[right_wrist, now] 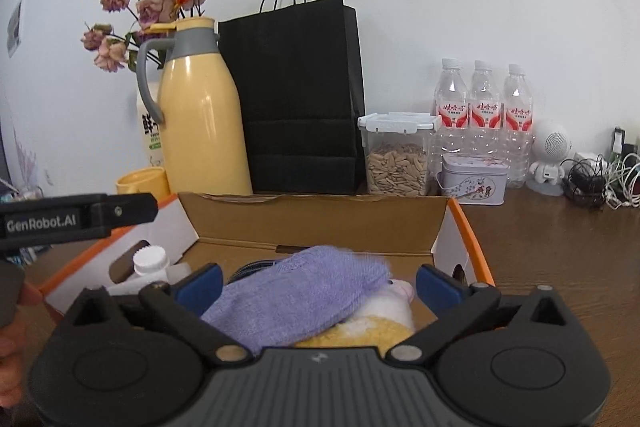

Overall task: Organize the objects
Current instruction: 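Grasp the red rose on the table with the right tool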

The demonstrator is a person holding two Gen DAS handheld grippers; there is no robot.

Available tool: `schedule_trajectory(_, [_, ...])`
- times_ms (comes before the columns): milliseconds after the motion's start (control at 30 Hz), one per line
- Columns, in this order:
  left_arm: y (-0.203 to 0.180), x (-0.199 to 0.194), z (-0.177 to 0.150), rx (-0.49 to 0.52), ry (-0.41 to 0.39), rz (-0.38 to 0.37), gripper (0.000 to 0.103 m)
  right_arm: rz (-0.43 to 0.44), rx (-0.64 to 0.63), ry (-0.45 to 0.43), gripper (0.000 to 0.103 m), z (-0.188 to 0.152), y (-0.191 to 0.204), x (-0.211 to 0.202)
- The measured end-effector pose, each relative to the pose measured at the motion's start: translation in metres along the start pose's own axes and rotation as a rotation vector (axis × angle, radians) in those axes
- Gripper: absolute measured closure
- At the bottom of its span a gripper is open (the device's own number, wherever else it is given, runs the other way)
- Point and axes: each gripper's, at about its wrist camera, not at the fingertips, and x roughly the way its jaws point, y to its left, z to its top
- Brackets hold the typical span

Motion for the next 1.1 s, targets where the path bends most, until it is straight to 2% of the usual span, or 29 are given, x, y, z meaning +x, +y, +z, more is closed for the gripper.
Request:
schedule_trajectory(400, [0.001, -0.019, 0.004, -0.006, -0.014, -0.007, 0.0, -0.003, -0.036, -0.045, 0.0, 0.004, 0.008, -0.026])
schedule_trajectory(667, [0.005, -0.054, 0.01, 0.011, -0.045, -0.015, 0.0, 0.008, -0.075, -0.112, 0.0, 0.01, 0.015, -0.068])
schedule_trajectory(1100, [0.019, -0.127, -0.007, 0.031, -0.027, -0.039, 0.0, -0.035, -0.099, -0.101, 0.0, -0.016, 0.028, -0.143])
